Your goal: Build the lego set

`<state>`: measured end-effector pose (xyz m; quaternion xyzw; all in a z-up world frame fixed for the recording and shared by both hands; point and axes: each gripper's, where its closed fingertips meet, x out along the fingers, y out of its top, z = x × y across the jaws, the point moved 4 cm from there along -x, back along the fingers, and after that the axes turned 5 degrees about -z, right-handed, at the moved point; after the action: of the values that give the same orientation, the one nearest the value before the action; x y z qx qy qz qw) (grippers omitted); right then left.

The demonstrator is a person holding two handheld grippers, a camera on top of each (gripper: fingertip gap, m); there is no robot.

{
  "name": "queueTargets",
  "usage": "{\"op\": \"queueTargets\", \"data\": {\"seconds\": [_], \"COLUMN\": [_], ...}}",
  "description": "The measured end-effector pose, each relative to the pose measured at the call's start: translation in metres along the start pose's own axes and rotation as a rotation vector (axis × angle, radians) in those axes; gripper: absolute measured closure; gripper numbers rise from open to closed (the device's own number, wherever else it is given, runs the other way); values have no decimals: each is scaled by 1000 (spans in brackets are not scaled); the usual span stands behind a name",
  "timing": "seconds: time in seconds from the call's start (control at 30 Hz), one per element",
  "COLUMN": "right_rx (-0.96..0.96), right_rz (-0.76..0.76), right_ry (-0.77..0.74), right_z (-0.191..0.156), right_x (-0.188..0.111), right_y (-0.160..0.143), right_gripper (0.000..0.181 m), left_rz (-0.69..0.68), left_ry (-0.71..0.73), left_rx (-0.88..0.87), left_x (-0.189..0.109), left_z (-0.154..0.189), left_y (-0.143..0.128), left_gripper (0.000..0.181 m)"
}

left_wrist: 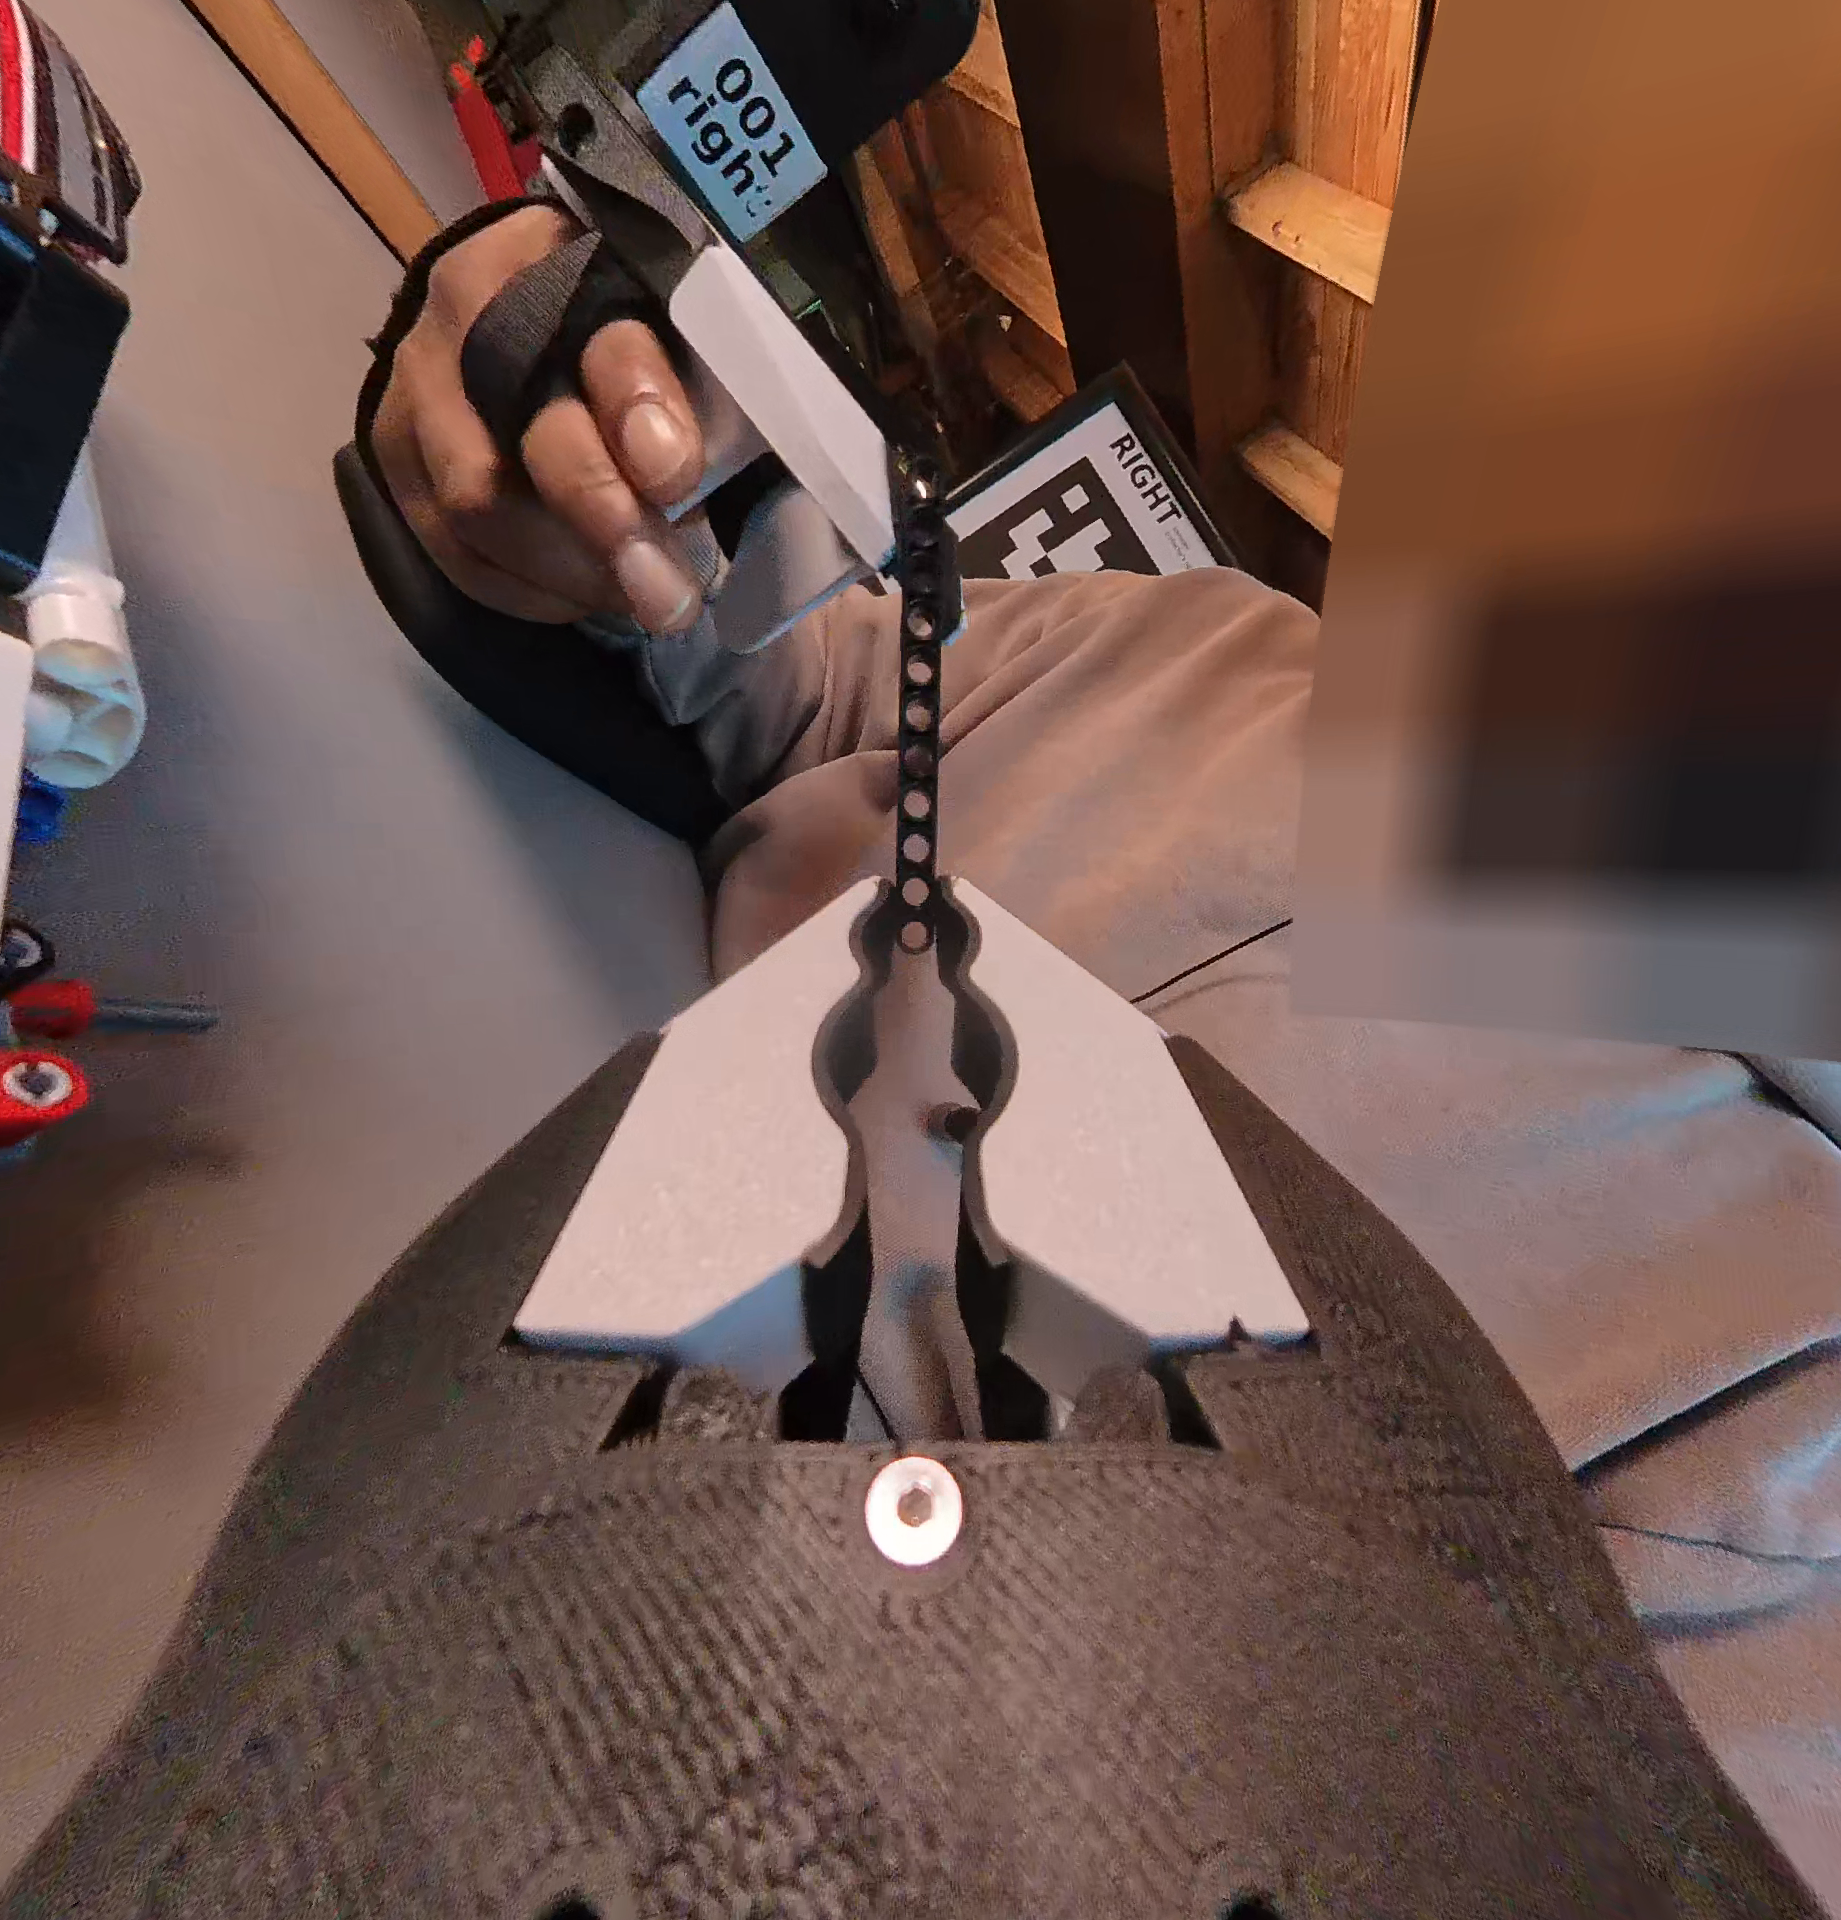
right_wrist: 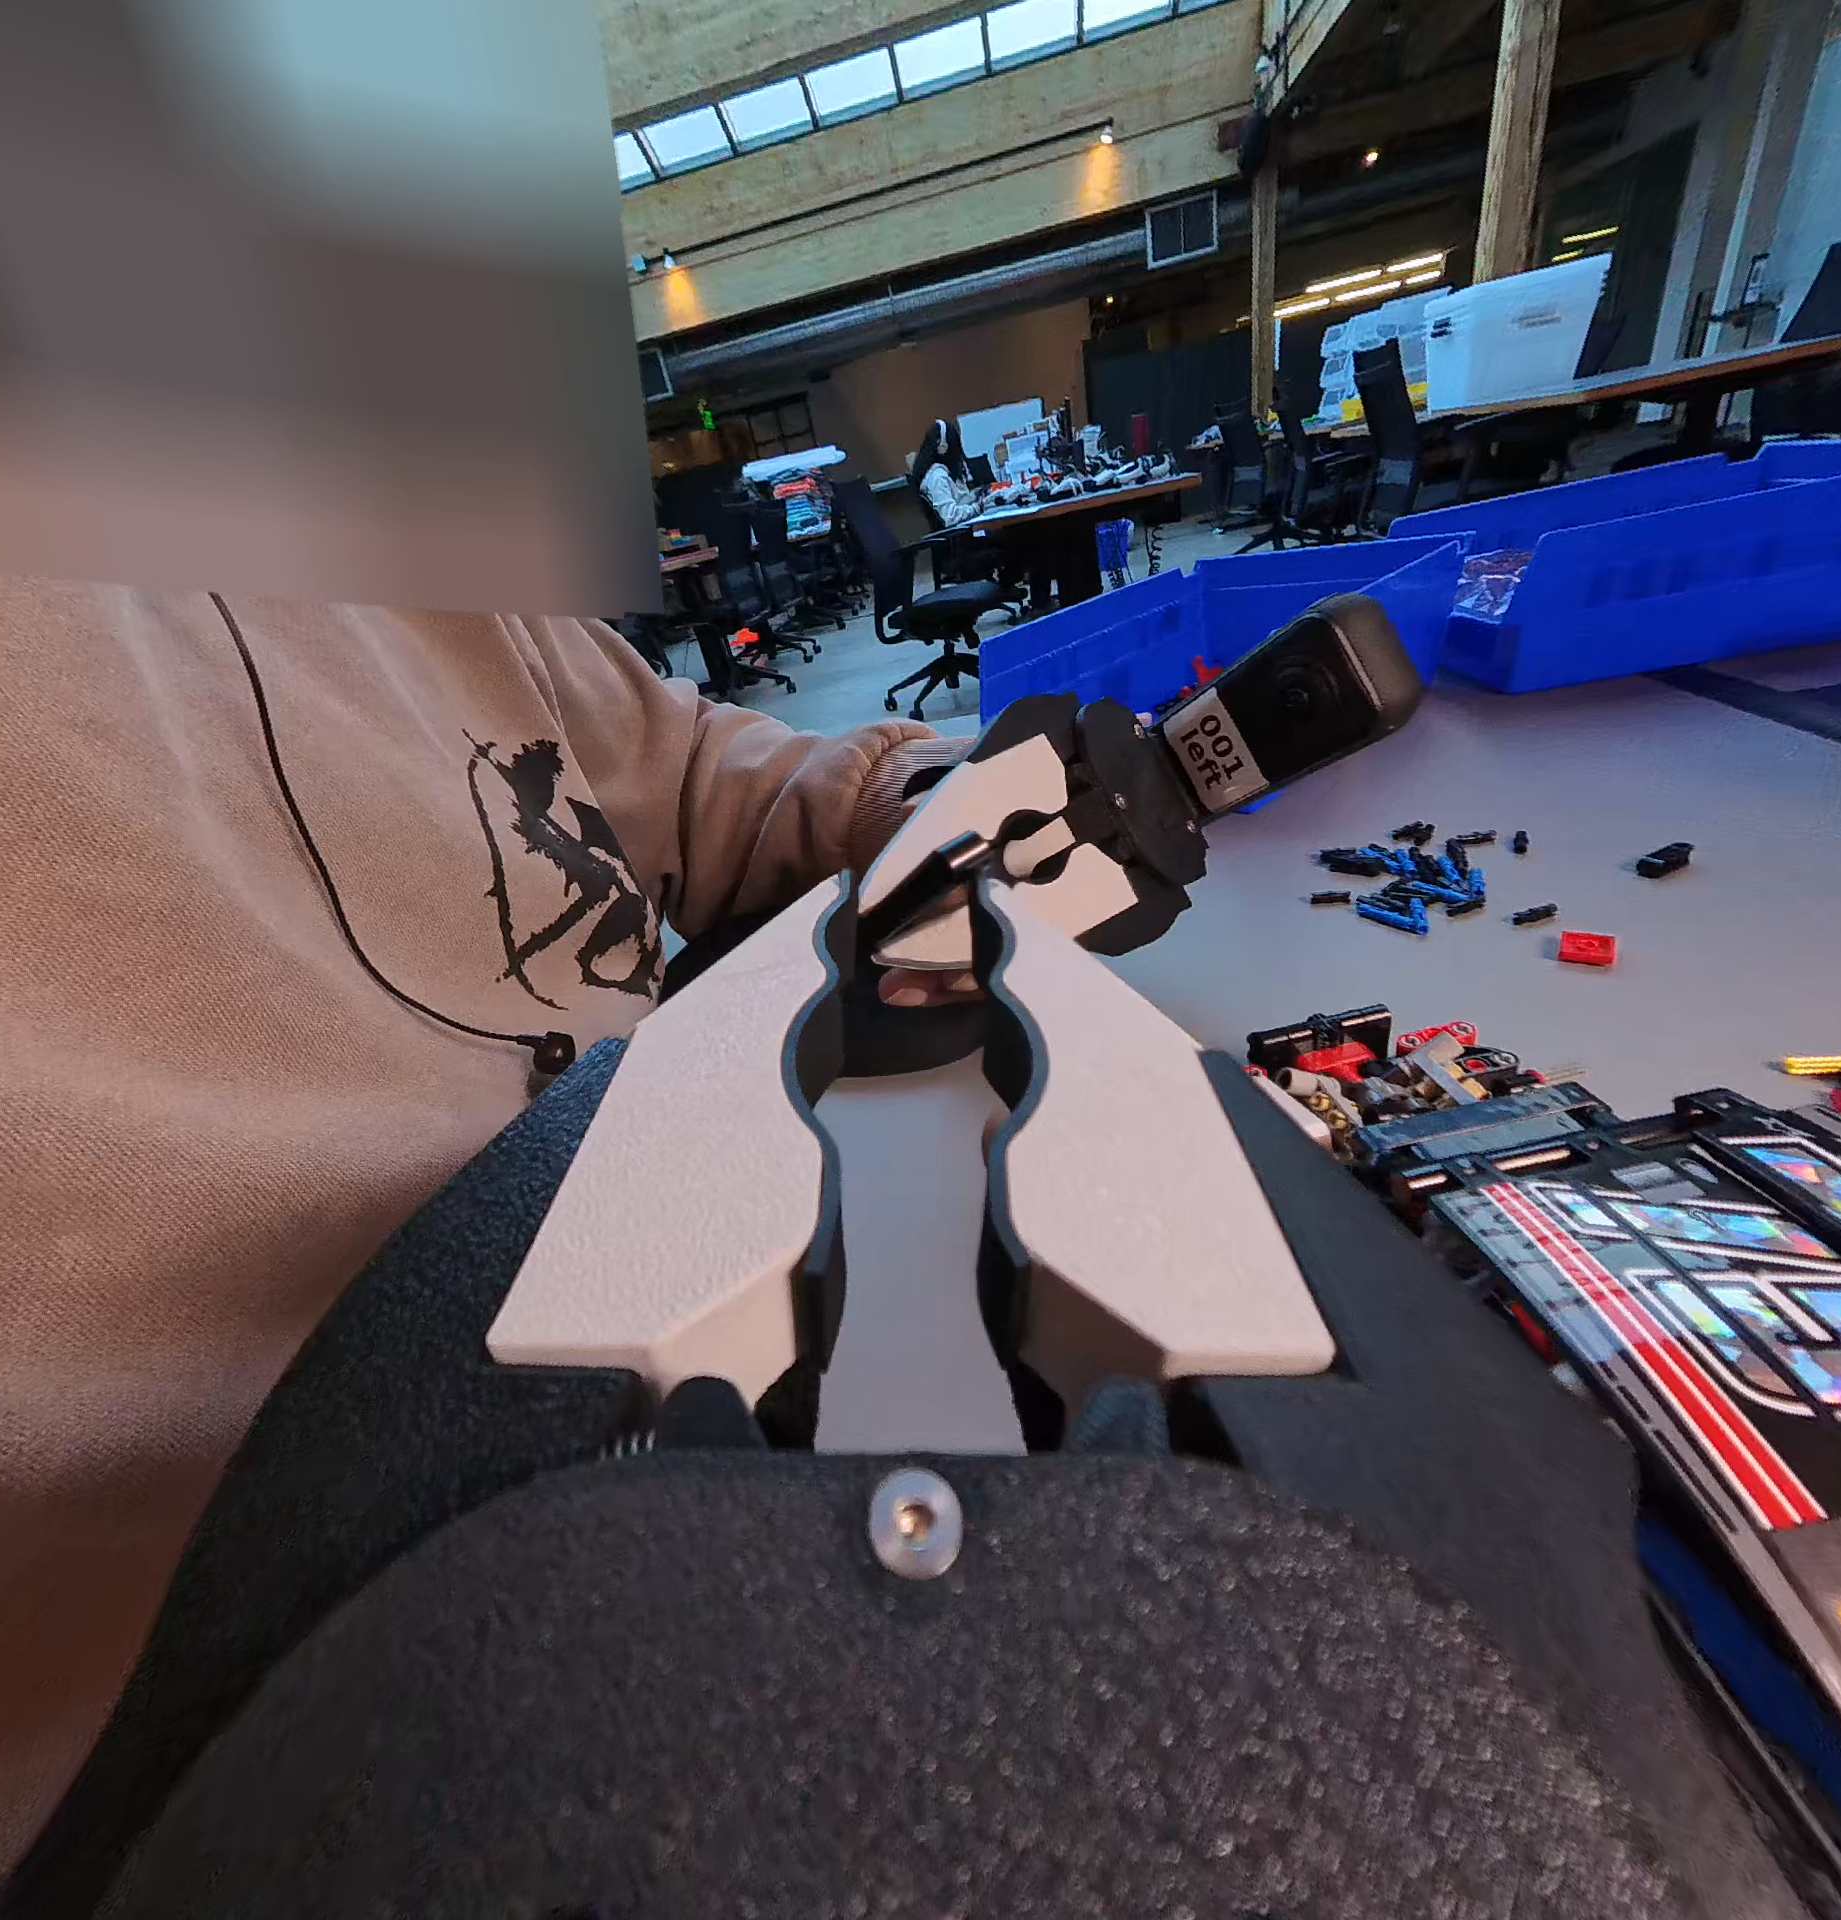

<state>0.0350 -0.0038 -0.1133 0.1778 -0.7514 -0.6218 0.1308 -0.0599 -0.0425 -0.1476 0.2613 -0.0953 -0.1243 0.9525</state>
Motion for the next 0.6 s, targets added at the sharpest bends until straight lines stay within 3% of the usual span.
{"op": "queueTargets", "data": {"seconds": [0.13,0.2,0.33,0.4,0.47,0.6], "right_rx": [18,6,72,216,437,838], "right_rz": [20,14,48,130,245,381], "right_ry": [36,37,12,-63,-120,-148], "right_z": [-3,-4,2,19,37,60], "right_x": [0,1,-3,-10,-19,-24], "right_y": [1,1,5,14,19,5], "right_gripper": [158,172,173,173,174,174], "left_rz": [-20,-28,25,98,123,156], "left_ry": [0,-4,5,55,236,770], "left_rx": [-3,-2,30,149,359,738], "left_x": [2,3,-1,-10,-18,-39], "left_z": [0,0,2,7,8,0], "left_y": [-2,-3,2,12,17,35], "left_gripper": [176,176,175,157,140,137]}}
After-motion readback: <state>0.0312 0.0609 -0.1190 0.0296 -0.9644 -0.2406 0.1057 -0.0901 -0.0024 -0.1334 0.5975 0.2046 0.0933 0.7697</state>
